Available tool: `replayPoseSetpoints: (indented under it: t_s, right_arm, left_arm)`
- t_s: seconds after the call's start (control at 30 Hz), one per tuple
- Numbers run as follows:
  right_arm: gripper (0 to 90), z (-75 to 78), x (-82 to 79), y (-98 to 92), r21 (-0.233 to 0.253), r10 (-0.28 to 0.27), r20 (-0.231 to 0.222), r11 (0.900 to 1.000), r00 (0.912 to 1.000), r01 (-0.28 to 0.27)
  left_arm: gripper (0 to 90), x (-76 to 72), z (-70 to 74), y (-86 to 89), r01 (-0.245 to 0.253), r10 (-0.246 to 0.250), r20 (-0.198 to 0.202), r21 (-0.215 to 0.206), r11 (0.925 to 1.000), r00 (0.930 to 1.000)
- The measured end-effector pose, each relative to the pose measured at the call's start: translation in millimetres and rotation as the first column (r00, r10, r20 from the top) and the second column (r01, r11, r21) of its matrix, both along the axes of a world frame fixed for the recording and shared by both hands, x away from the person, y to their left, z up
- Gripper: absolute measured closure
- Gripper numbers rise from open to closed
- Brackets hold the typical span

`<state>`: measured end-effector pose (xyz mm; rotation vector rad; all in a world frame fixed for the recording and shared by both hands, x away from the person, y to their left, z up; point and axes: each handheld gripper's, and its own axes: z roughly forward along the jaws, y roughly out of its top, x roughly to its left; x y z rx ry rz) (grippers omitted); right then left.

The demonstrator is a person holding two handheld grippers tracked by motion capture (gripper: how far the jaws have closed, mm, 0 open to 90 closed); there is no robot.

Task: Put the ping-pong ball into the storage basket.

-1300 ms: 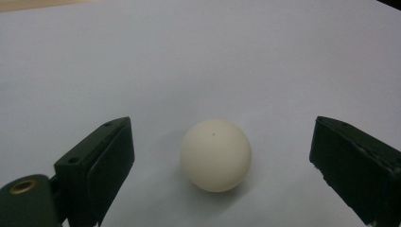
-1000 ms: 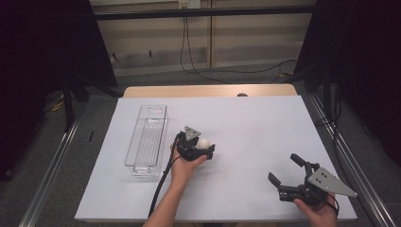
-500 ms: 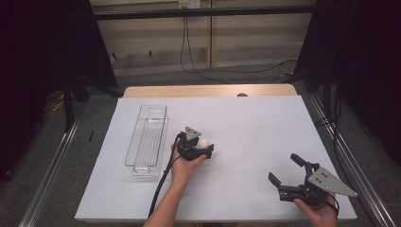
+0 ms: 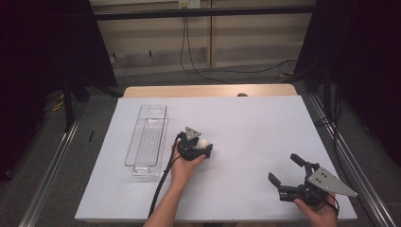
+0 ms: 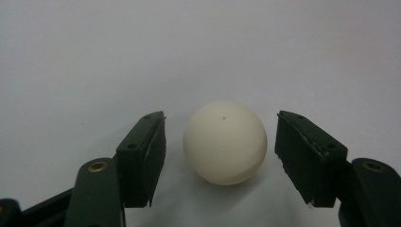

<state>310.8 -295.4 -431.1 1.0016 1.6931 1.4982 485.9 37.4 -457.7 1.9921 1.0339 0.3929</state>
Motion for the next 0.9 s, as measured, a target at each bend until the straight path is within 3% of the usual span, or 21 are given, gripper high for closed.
replayPoseSetpoints:
  t_s: [0.03, 0.1, 0.57, 0.9]
  right_arm:
    - [1.5, -0.1, 0.2, 0.2, 0.001, 0.003, 0.002, 1.0, 1.0, -0.003]
    - [1.5, 0.0, 0.1, 0.8, 0.0, 0.005, 0.003, 1.0, 1.0, -0.005]
    - [1.5, 0.0, 0.4, 0.5, 0.0, 0.008, 0.005, 1.0, 1.0, -0.008]
    - [1.7, -0.2, 0.6, 0.3, 0.003, 0.007, 0.001, 1.0, 1.0, -0.007]
  left_arm:
    - [36.0, -0.3, -0.7, -1.8, -0.013, 0.013, 0.0, -0.02, 0.9997, 0.9999]
    - [37.7, -0.3, -0.2, -0.7, 0.005, -0.005, -0.003, 0.0, 1.0, 1.0]
    - [43.5, 0.1, -1.2, -2.3, 0.008, -0.008, -0.011, -0.023, 0.9997, 0.9999]
    - [47.9, 0.4, -1.3, -2.3, 0.013, -0.013, -0.018, -0.017, 0.9998, 0.9997]
